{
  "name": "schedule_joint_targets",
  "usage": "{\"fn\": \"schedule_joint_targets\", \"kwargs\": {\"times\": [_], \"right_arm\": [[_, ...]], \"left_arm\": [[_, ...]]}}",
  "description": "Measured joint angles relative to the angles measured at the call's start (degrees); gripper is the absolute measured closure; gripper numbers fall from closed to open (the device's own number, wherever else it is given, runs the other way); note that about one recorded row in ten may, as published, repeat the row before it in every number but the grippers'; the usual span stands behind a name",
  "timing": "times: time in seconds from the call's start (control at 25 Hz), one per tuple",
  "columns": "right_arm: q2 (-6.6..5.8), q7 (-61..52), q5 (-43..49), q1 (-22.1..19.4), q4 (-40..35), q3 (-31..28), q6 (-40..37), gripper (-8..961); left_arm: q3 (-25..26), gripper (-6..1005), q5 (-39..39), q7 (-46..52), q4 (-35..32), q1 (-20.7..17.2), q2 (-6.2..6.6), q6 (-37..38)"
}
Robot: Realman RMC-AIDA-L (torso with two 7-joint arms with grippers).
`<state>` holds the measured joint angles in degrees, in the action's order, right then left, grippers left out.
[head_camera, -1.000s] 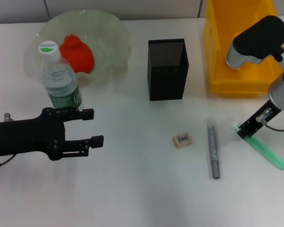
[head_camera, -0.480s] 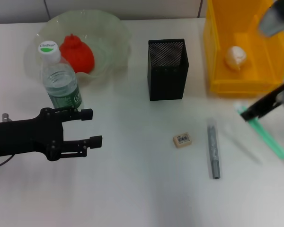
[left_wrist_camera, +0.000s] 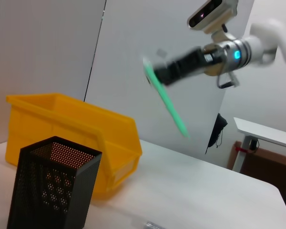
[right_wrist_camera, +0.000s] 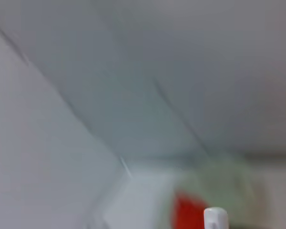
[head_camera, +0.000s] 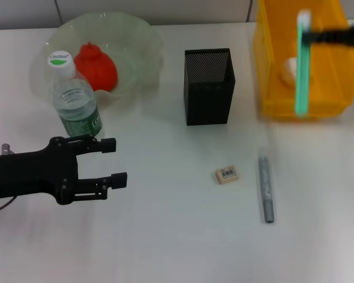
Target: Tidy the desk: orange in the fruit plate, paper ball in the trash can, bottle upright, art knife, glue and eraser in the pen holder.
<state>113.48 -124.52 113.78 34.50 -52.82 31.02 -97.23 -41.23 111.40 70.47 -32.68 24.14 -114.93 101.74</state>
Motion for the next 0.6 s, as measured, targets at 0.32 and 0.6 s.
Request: {"fn": "schedule_joint_targets", "kwargs": {"times": [0.32, 0.6], "right_arm": [[5.68, 36.26, -25.58, 1.04, 24.15, -1.27, 13.79, 802], [5.9, 53.96, -32.31, 6.53, 39.44, 2.63, 22.91, 800]], "left_arm": [[0.06, 206, -0.05, -0.44, 0.16, -0.22, -0.23, 0.05], [0.62, 206, -0.07, -0.55, -0.02, -0.43, -0.62, 0.0]]}}
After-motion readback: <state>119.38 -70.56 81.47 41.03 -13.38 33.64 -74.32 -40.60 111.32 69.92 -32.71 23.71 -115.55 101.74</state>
